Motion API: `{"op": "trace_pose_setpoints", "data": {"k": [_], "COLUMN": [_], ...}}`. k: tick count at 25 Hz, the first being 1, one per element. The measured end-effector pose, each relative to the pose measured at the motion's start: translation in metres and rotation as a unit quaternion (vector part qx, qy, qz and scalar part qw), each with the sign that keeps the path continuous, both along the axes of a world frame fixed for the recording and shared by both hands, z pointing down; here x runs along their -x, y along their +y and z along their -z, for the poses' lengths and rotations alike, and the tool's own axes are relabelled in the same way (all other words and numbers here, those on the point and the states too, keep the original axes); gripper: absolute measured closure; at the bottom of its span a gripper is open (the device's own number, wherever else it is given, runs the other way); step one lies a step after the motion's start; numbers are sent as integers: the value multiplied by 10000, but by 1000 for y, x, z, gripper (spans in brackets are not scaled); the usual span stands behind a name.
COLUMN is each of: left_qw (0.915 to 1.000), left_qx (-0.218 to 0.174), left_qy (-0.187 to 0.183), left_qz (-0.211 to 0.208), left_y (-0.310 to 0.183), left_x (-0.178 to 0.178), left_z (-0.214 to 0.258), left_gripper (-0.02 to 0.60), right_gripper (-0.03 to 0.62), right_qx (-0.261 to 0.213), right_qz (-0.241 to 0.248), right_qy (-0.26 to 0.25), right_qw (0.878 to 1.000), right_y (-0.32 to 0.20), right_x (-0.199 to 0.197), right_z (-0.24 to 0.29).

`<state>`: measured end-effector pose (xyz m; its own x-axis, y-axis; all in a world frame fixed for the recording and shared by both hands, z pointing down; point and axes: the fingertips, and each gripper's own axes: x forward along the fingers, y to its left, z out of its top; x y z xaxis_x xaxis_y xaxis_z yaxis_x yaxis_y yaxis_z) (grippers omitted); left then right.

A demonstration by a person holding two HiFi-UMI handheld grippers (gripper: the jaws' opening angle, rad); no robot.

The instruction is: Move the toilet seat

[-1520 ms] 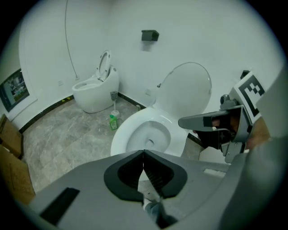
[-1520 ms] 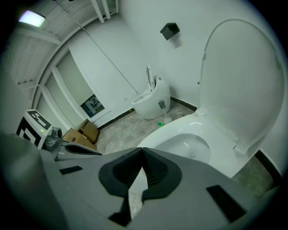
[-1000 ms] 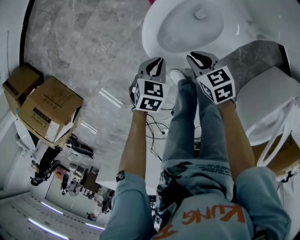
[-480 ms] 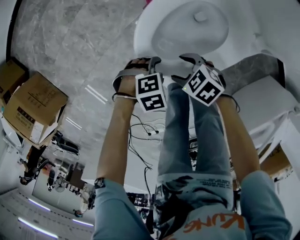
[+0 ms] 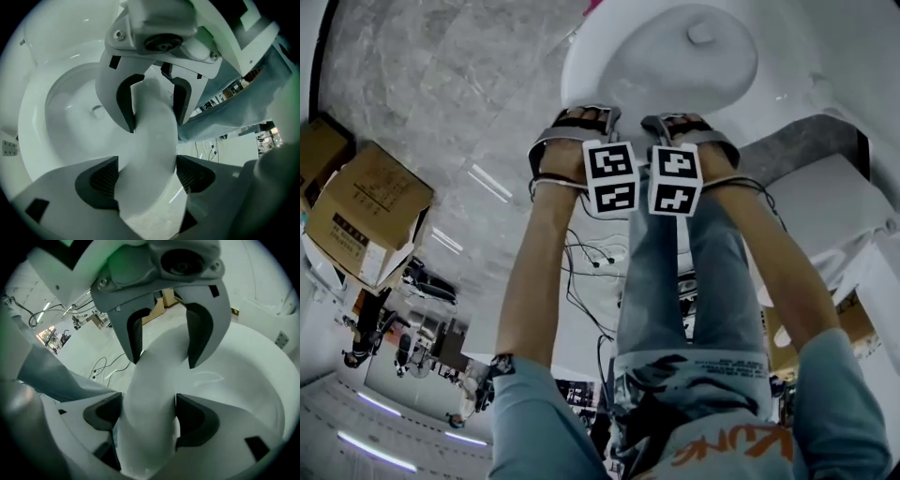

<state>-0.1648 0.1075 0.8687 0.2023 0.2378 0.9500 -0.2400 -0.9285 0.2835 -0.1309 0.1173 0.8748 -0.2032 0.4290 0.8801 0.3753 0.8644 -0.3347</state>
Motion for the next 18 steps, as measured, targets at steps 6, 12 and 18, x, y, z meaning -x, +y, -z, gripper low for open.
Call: {"op": "trace_pose_setpoints", "data": {"k": [6,12,18], "left_qw": [9989,9974,9856], "left_qx": [-178,-552,-1129], "left_qy": [-176,-25,-260], "left_qz": [-403,-461,-1235], "left_y": [8,5,9], "left_x": [1,2,8], "left_z": [-2,7,17], "left_gripper": [213,213,213], "right_gripper": [233,240,244], "right_qx": [31,14,43], "right_qz": [300,247,242], "right_qy": [332,221,100], "right_qw": [9990,9994,9996], "right_y": [5,2,4], "right_x": [-2,-2,-4], "right_z": [-1,8,26]}}
